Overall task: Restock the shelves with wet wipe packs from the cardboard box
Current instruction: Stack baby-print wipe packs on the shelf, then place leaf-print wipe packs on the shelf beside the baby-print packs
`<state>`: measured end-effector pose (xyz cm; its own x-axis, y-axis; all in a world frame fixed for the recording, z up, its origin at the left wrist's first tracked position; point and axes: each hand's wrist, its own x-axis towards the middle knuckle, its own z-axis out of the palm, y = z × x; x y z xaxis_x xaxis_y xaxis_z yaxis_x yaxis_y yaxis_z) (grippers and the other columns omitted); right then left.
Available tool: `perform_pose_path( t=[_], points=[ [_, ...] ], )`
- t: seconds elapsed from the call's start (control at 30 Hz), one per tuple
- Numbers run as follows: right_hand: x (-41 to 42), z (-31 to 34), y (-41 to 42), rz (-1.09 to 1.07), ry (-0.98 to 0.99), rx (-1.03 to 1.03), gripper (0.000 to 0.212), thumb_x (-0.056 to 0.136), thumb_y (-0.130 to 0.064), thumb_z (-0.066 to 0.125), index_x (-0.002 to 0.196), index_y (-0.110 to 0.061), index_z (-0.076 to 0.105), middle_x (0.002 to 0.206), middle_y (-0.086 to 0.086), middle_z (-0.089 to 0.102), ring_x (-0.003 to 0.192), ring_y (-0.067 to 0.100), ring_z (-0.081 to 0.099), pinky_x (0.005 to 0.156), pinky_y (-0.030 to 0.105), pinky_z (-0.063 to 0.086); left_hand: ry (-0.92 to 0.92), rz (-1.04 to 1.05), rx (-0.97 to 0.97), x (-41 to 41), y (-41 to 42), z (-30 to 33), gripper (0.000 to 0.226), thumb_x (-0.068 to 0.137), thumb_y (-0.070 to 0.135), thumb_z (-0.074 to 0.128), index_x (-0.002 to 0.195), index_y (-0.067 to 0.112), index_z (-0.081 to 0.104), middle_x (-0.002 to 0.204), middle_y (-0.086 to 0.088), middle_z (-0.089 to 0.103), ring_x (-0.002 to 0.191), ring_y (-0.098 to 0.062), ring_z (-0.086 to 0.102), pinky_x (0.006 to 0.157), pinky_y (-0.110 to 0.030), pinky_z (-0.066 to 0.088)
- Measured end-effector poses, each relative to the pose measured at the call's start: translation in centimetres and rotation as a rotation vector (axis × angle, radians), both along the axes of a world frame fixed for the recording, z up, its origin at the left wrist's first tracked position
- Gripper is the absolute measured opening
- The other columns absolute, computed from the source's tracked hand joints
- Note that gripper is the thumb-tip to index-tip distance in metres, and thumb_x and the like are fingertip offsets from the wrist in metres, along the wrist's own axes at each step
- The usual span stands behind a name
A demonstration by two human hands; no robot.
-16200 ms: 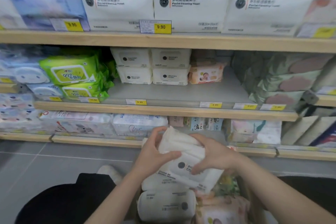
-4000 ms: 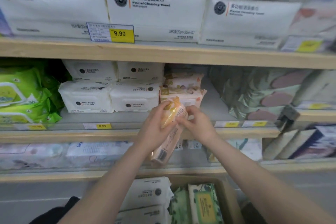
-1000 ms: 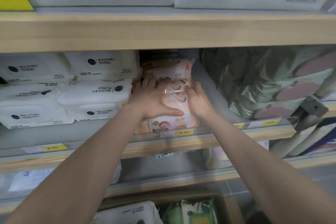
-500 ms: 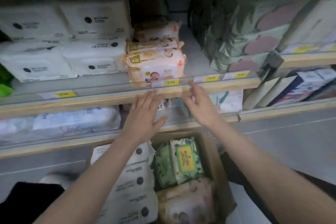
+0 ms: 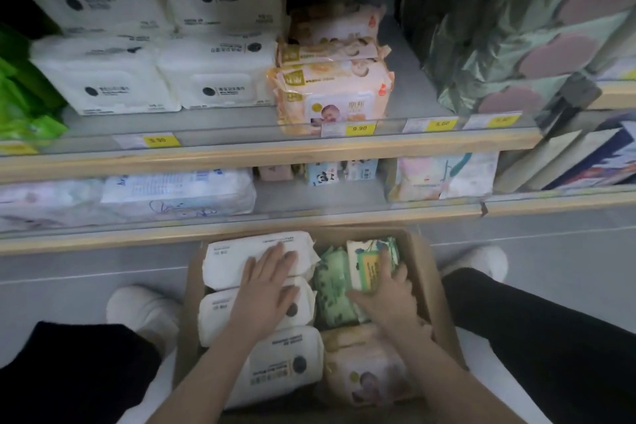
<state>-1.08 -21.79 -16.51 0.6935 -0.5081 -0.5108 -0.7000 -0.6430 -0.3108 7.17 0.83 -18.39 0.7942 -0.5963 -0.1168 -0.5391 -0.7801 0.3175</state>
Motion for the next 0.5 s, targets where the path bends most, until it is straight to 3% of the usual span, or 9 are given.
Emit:
perform_pose_path(
  t=[0.13, 0.23, 0.3, 0.37, 0.4, 0.43, 0.5],
  points=[
    [1.1, -0.3, 0.3, -0.001, 0.001, -0.110, 0.110, 0.065, -0.057, 0.068, 0.145, -0.031, -0.001, 0.133, 0.014, 0.031, 0.114, 0.033, 0.042, 0.090, 0.042, 0.044, 0.004, 0.018, -0.005, -0.2, -0.4, -0.2, 0.062, 0.089, 0.051, 0.025, 0.144, 0.024, 0.032, 0.156, -0.001, 0.020, 0.141, -0.014, 0.008, 0.116, -0.042, 0.004],
    [0.8, 0.5, -1.2, 0.017, -0.035, -0.030, 0.109, 0.063, -0.051, 0.071, 0.146, -0.028, 0.004, 0.129, 0.010, 0.035, 0.115, 0.032, 0.043, 0.089, 0.040, 0.045, -0.059, -0.010, 0.033, 0.0, -1.0, 0.1, 0.058, 0.087, 0.051, 0.033, 0.135, 0.019, 0.043, 0.145, -0.010, 0.040, 0.133, -0.022, 0.025, 0.112, -0.044, 0.022],
    [0.2, 1.8, -2.2, 0.069, -0.090, 0.031, 0.111, 0.059, -0.049, 0.071, 0.145, -0.029, 0.003, 0.129, 0.006, 0.036, 0.116, 0.028, 0.044, 0.091, 0.040, 0.047, -0.090, -0.040, 0.012, 0.1, -2.0, 1.1, 0.065, 0.091, 0.060, 0.023, 0.132, 0.015, 0.048, 0.138, -0.010, 0.048, 0.128, -0.024, 0.036, 0.111, -0.038, 0.027],
    [-0.5, 3.5, -2.8, 0.180, -0.181, 0.040, 0.112, 0.056, -0.049, 0.072, 0.143, -0.034, 0.003, 0.126, 0.001, 0.036, 0.113, 0.022, 0.046, 0.084, 0.040, 0.051, 0.003, -0.028, -0.072, 0.2, -3.5, 3.0, 0.090, 0.083, 0.075, 0.007, 0.142, 0.015, 0.037, 0.147, -0.008, 0.037, 0.136, -0.023, 0.029, 0.115, -0.035, 0.017],
    [-0.8, 4.5, -2.9, 0.254, -0.219, 0.020, 0.111, 0.057, -0.048, 0.072, 0.143, -0.034, 0.003, 0.126, -0.001, 0.036, 0.112, 0.020, 0.046, 0.081, 0.037, 0.052, 0.136, 0.013, -0.121, 0.1, -4.3, 4.0, 0.098, 0.075, 0.082, 0.006, 0.147, 0.018, 0.027, 0.153, -0.006, 0.028, 0.140, -0.022, 0.023, 0.116, -0.035, 0.015],
    [-1.2, 5.4, -3.0, 0.333, -0.252, -0.016, 0.110, 0.058, -0.047, 0.072, 0.144, -0.033, 0.004, 0.126, -0.002, 0.036, 0.112, 0.019, 0.044, 0.079, 0.035, 0.051, 0.286, 0.067, -0.180, 0.0, -5.1, 4.9, 0.103, 0.070, 0.086, 0.012, 0.149, 0.022, 0.020, 0.154, -0.003, 0.022, 0.141, -0.021, 0.020, 0.116, -0.036, 0.018],
    [-1.9, 7.3, -2.8, 0.474, -0.350, -0.095, 0.110, 0.060, -0.047, 0.071, 0.145, -0.033, 0.002, 0.129, -0.003, 0.035, 0.115, 0.018, 0.042, 0.083, 0.032, 0.048, 0.575, 0.186, -0.340, 0.1, -6.7, 7.1, 0.104, 0.064, 0.088, 0.037, 0.148, 0.031, 0.018, 0.151, 0.002, 0.029, 0.136, -0.019, 0.032, 0.110, -0.038, 0.032]
  ],
)
